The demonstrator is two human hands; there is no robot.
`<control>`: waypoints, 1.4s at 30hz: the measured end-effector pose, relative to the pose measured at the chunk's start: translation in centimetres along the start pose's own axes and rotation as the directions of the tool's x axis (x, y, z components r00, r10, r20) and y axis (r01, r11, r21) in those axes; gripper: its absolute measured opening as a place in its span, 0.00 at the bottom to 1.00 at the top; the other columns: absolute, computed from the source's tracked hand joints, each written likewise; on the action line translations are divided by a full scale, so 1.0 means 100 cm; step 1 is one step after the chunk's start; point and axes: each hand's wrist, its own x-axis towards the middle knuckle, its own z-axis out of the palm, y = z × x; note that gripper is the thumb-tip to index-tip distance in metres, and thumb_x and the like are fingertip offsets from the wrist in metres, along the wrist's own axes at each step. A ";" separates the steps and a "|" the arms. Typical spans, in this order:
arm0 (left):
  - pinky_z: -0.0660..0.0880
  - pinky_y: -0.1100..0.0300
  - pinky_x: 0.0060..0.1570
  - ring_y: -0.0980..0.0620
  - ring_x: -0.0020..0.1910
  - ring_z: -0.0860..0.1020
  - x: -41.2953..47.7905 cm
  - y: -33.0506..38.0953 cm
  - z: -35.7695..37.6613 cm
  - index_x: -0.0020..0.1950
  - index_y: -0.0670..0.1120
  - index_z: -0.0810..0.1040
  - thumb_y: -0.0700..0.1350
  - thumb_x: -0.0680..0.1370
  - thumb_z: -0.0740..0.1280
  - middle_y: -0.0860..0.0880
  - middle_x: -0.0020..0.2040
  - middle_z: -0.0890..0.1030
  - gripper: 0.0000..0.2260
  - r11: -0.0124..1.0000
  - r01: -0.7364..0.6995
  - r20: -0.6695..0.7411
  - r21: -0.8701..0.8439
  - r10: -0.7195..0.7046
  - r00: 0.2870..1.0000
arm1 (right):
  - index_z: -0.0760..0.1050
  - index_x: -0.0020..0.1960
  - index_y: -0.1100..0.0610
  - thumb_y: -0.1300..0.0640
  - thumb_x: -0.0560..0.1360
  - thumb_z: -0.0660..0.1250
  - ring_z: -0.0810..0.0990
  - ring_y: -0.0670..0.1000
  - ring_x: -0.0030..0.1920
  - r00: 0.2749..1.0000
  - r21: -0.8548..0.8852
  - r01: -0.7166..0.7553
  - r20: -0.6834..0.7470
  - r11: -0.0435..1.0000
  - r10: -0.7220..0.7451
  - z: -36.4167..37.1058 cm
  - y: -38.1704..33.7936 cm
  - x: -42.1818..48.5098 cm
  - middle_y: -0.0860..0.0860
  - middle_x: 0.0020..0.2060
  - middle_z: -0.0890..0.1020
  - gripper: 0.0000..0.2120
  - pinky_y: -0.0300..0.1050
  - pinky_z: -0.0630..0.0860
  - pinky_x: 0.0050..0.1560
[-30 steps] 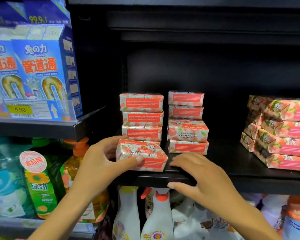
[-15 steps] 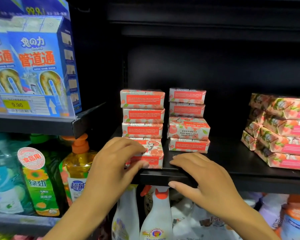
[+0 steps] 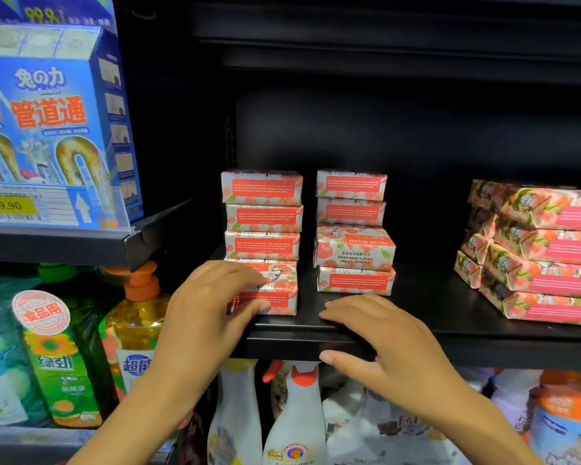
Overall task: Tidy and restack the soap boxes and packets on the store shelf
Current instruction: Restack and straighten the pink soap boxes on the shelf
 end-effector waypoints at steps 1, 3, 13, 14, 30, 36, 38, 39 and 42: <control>0.75 0.54 0.50 0.48 0.50 0.80 0.000 -0.001 0.000 0.49 0.43 0.83 0.43 0.66 0.77 0.49 0.47 0.83 0.13 1.000 0.002 -0.002 0.005 -0.002 1.000 | 0.73 0.62 0.43 0.39 0.73 0.64 0.67 0.33 0.58 1.000 0.054 -0.011 -0.013 0.998 0.012 -0.003 -0.001 0.001 0.34 0.58 0.74 0.20 0.27 0.64 0.56; 0.74 0.56 0.52 0.49 0.51 0.79 -0.001 -0.002 0.001 0.50 0.43 0.83 0.47 0.67 0.76 0.49 0.49 0.83 0.14 1.000 -0.003 -0.009 0.021 0.004 1.000 | 0.78 0.57 0.47 0.44 0.72 0.69 0.72 0.35 0.56 0.990 0.199 -0.031 -0.129 0.980 0.058 -0.009 -0.003 0.005 0.37 0.53 0.78 0.15 0.30 0.69 0.56; 0.73 0.57 0.37 0.53 0.37 0.77 -0.017 0.011 0.023 0.38 0.44 0.82 0.51 0.74 0.68 0.51 0.36 0.80 0.12 0.974 -0.226 -0.117 -0.010 0.223 0.968 | 0.67 0.67 0.51 0.50 0.70 0.72 0.68 0.48 0.64 0.974 -0.174 -0.182 -0.168 0.968 0.153 -0.031 0.028 0.053 0.48 0.63 0.73 0.29 0.41 0.66 0.61; 0.74 0.57 0.36 0.53 0.36 0.77 -0.018 0.010 0.025 0.37 0.45 0.82 0.51 0.75 0.68 0.52 0.36 0.80 0.12 0.975 -0.224 -0.105 -0.019 0.220 0.970 | 0.67 0.67 0.52 0.51 0.69 0.73 0.68 0.48 0.63 0.974 -0.178 -0.181 -0.172 0.967 0.150 -0.029 0.028 0.053 0.48 0.63 0.73 0.29 0.42 0.67 0.60; 0.78 0.65 0.34 0.56 0.34 0.82 0.008 0.035 -0.011 0.40 0.58 0.84 0.65 0.68 0.64 0.54 0.34 0.84 0.14 0.681 0.285 0.132 -0.674 -0.268 0.954 | 0.78 0.56 0.66 0.64 0.73 0.66 0.77 0.56 0.58 0.758 -0.345 0.174 -0.551 0.923 -0.349 -0.026 -0.003 0.006 0.59 0.54 0.81 0.13 0.52 0.71 0.62; 0.79 0.52 0.43 0.41 0.44 0.83 0.014 0.038 -0.009 0.46 0.44 0.83 0.54 0.61 0.74 0.41 0.45 0.84 0.19 0.413 0.434 0.396 -0.801 -0.179 0.901 | 0.82 0.49 0.64 0.57 0.78 0.64 0.79 0.56 0.55 0.660 -0.409 0.293 -0.568 0.864 -0.492 -0.019 -0.024 0.014 0.58 0.50 0.82 0.12 0.53 0.75 0.56; 0.81 0.55 0.41 0.44 0.43 0.84 0.011 0.038 -0.011 0.46 0.43 0.83 0.50 0.59 0.77 0.44 0.44 0.85 0.19 0.402 0.410 0.344 -0.819 -0.228 0.911 | 0.79 0.54 0.62 0.55 0.77 0.66 0.76 0.55 0.59 0.719 -0.368 0.319 -0.506 0.873 -0.476 -0.022 -0.022 0.012 0.57 0.56 0.79 0.12 0.53 0.72 0.60; 0.81 0.58 0.38 0.47 0.43 0.84 0.010 0.037 -0.011 0.46 0.44 0.83 0.49 0.58 0.80 0.46 0.44 0.85 0.20 0.452 0.378 0.295 -0.808 -0.246 0.923 | 0.76 0.58 0.60 0.53 0.75 0.68 0.73 0.54 0.63 0.765 -0.317 0.317 -0.471 0.894 -0.438 -0.026 -0.021 0.010 0.55 0.60 0.76 0.15 0.51 0.69 0.63; 0.77 0.69 0.38 0.58 0.43 0.83 0.006 0.039 -0.013 0.49 0.49 0.80 0.48 0.58 0.82 0.56 0.45 0.84 0.22 0.677 0.243 0.131 -0.695 -0.213 0.968 | 0.69 0.67 0.57 0.44 0.70 0.69 0.66 0.48 0.68 0.871 -0.096 0.205 -0.437 0.974 -0.226 -0.035 -0.019 0.005 0.50 0.66 0.70 0.30 0.43 0.62 0.69</control>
